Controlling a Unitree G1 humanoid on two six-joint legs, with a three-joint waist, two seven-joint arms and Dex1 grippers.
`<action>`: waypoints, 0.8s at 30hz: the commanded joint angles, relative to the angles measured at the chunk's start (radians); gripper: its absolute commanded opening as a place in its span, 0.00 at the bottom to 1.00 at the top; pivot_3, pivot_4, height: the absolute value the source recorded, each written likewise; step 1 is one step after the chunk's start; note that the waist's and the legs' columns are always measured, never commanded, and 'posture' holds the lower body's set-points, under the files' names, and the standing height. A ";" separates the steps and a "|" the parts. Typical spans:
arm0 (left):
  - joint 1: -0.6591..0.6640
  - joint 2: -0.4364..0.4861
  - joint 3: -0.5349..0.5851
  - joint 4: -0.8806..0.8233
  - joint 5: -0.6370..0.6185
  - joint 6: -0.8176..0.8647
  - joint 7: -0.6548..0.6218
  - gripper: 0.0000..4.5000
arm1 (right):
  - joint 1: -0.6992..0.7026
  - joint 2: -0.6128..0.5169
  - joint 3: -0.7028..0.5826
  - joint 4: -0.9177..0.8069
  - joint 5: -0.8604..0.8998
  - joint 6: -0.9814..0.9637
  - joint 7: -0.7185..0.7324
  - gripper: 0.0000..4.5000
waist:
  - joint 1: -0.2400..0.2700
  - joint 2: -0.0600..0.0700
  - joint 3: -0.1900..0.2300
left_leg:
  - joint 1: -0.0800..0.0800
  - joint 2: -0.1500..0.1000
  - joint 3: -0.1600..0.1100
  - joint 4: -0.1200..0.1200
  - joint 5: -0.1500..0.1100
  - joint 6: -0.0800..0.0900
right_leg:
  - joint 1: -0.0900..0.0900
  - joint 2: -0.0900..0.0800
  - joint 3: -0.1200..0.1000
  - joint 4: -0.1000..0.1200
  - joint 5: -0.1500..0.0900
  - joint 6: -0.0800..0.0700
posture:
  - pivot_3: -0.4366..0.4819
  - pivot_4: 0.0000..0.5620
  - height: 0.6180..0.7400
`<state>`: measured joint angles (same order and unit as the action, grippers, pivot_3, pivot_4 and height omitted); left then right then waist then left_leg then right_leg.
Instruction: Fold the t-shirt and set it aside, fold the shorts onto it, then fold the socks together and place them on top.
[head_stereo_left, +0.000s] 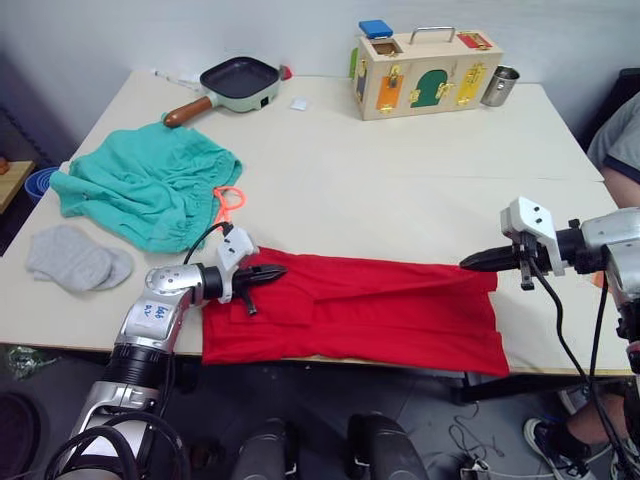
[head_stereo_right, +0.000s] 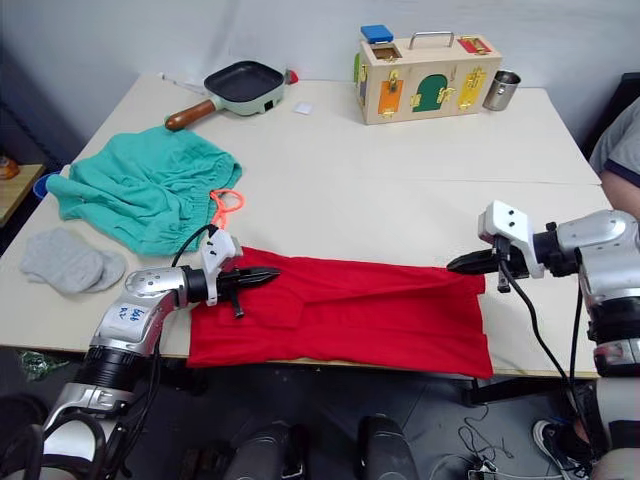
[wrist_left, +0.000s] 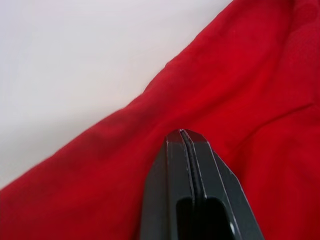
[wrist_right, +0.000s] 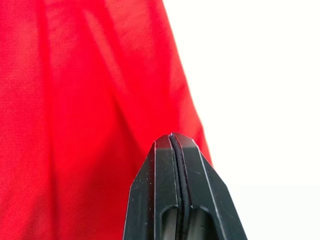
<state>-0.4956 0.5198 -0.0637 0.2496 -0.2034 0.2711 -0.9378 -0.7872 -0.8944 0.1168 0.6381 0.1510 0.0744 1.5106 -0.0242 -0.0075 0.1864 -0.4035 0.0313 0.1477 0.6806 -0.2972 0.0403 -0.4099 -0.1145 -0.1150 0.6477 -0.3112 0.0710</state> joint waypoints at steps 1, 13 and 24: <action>-0.010 0.000 -0.001 -0.015 0.000 -0.006 -0.004 0.00 | -0.055 0.044 0.023 0.091 -0.064 -0.072 -0.048 0.00 | -0.001 0.000 0.000 | 0.000 0.000 0.000 0.000 0.000 0.000 | 0.000 0.000 0.000 0.000 0.000 0.000 | 0.48 0.27 1.00; -0.002 0.003 0.007 -0.016 -0.001 0.000 0.009 0.00 | 0.021 -0.001 0.054 0.088 -0.097 -0.167 0.085 0.00 | -0.002 0.000 0.000 | 0.000 0.000 0.000 0.000 0.000 0.000 | 0.000 0.000 0.000 0.000 0.000 0.000 | 0.48 0.27 1.00; 0.038 0.031 0.023 -0.041 -0.008 0.013 0.004 0.00 | 0.213 -0.038 -0.110 0.083 0.038 -0.275 0.025 0.00 | 0.000 0.000 0.000 | 0.000 0.000 -0.001 0.000 0.000 0.000 | 0.001 0.000 -0.001 0.000 0.000 0.000 | 0.48 0.27 1.00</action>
<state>-0.4727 0.5303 -0.0543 0.2364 -0.2059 0.2803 -0.9300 -0.5819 -0.9303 0.0681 0.7280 0.1320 -0.1931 1.5404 -0.0246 -0.0075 0.1864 -0.4026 0.0314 0.1474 0.6807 -0.2971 0.0405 -0.4086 -0.1144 -0.1153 0.6476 -0.3110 0.0713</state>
